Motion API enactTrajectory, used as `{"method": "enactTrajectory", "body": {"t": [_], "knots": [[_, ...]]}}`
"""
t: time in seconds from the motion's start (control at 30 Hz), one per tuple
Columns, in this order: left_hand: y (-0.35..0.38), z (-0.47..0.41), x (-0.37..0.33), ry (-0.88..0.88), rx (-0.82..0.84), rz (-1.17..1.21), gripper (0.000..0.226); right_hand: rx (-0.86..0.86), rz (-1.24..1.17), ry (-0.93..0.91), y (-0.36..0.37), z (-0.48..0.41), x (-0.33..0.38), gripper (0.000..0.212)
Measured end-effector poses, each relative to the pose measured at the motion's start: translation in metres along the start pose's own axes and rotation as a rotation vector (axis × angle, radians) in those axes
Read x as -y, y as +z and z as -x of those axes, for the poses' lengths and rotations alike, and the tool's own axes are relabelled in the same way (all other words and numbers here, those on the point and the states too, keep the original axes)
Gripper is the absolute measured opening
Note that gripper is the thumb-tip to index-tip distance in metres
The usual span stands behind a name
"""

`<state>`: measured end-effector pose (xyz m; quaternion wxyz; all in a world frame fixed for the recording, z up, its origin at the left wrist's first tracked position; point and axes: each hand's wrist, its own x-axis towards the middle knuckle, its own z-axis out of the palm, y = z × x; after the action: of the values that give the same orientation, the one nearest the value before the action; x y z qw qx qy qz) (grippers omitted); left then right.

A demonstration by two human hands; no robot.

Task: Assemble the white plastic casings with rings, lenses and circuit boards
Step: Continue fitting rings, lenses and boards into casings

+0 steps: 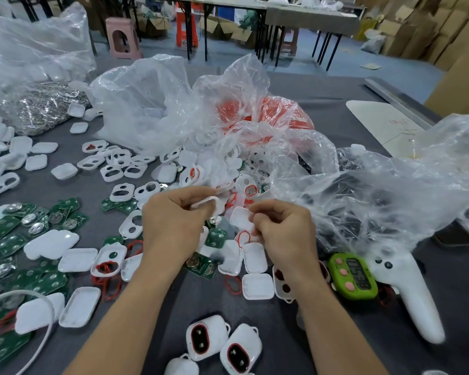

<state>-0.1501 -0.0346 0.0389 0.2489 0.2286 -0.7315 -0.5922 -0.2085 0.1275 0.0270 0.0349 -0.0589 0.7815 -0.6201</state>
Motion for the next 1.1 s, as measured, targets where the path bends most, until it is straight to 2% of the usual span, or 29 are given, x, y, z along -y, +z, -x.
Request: {"method": "enactTrajectory", "body": {"t": [0.07,0.13,0.2,0.3,0.37,0.43,0.5,0.63,0.73,0.83,0.93,1.1], "knots": [[-0.002,0.002,-0.001,0.058,-0.131,-0.191,0.023,0.006,0.378,-0.177,-0.003,0.002,-0.003,0.017],[-0.002,0.004,-0.003,0.075,-0.214,-0.318,0.019,0.075,0.593,-0.258,-0.002,0.004,-0.005,0.015],[-0.001,0.004,-0.004,0.058,-0.266,-0.381,0.017,0.089,0.66,-0.325,0.0,0.007,-0.005,0.019],[0.002,0.002,-0.002,0.034,-0.267,-0.451,0.011,0.075,0.621,-0.418,0.0,0.008,-0.002,0.026],[0.002,0.001,0.001,0.006,-0.25,-0.469,0.019,0.176,0.696,-0.385,-0.001,0.009,0.002,0.018],[0.0,-0.001,0.005,-0.044,-0.193,-0.392,0.02,0.225,0.841,-0.315,-0.002,0.011,0.006,0.008],[0.0,-0.004,0.008,-0.088,-0.099,-0.189,0.006,0.197,0.918,-0.272,-0.004,0.013,0.01,0.007],[0.003,-0.007,0.012,-0.104,0.016,0.047,0.016,0.169,0.955,-0.251,-0.004,0.013,0.013,0.007],[0.006,-0.007,0.012,-0.1,0.055,0.125,0.019,0.185,0.933,-0.213,-0.002,0.013,0.009,0.023],[0.009,-0.008,0.013,-0.132,0.105,0.194,0.015,0.108,0.901,-0.23,-0.003,0.013,0.007,0.011],[0.011,-0.005,0.013,-0.159,0.12,0.245,0.017,0.042,0.954,-0.239,-0.006,0.012,0.006,0.015],[0.012,0.001,0.005,-0.035,0.111,0.228,0.033,0.068,1.027,-0.207,0.0,0.011,0.006,0.013]]}}
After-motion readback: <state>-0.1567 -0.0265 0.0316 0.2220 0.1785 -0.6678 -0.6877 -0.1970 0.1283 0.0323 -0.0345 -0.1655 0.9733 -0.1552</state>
